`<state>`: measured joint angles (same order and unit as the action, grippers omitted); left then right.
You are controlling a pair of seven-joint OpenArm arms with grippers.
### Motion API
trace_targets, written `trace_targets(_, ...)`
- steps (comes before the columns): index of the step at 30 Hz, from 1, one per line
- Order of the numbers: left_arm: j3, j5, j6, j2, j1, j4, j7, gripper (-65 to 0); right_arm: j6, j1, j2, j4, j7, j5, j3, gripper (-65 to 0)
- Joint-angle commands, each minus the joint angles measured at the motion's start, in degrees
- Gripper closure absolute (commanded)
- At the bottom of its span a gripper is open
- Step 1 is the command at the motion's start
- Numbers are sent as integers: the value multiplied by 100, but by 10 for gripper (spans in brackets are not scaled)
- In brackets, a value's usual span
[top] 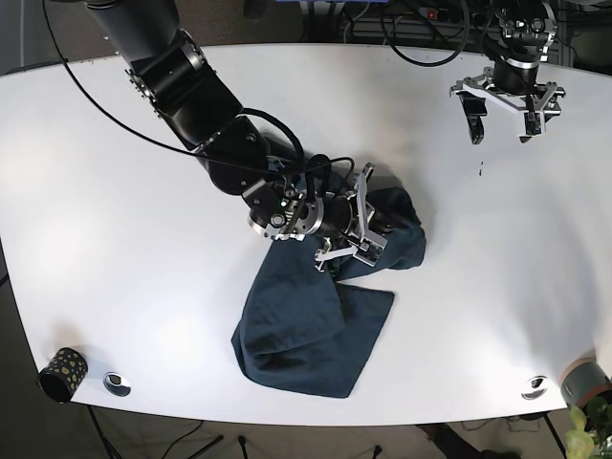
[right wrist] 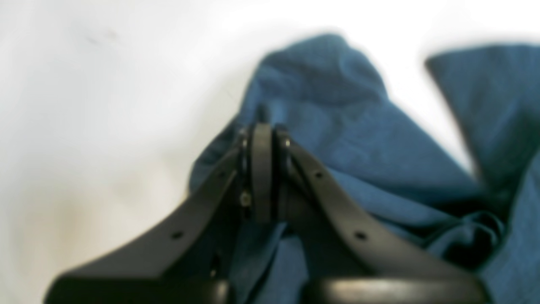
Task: Fold the T-shirt properly
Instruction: 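Shift the right gripper along the shirt and regrasp a hem corner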
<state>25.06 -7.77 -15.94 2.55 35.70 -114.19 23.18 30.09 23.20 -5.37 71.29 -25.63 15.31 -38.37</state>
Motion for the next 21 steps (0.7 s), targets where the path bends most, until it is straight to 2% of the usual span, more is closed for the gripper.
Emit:
trace_targets(1,13,-36,-1,-22,21,-93,-125,-471,-6,-12,-74,788,-132,82,386,0)
trace_targets(5,13,-36,-1,-22,21,-49,-125,-471,11,-390,-171,1711,-536,82,1134,0)
trace_targets(10,13,-36,-1,-101,-129,21,-125,-471,46,-786,-197,2344,-817,117,1960,0)
trace_targets(15,4,-36,-1,-154,-181,30,-125,-471,55,-1129,-162,2159,-809,91,2866,0)
trace_targets(19,-5,-36,-1,-162,-190,30,-28,-471,64,-1059,-162,1676,-800,117,3173,0)
trace_targets(21,-14,-36,-1,-224,-304,30,210,-471,64,-971,-180,1447,-800,100,3244,0)
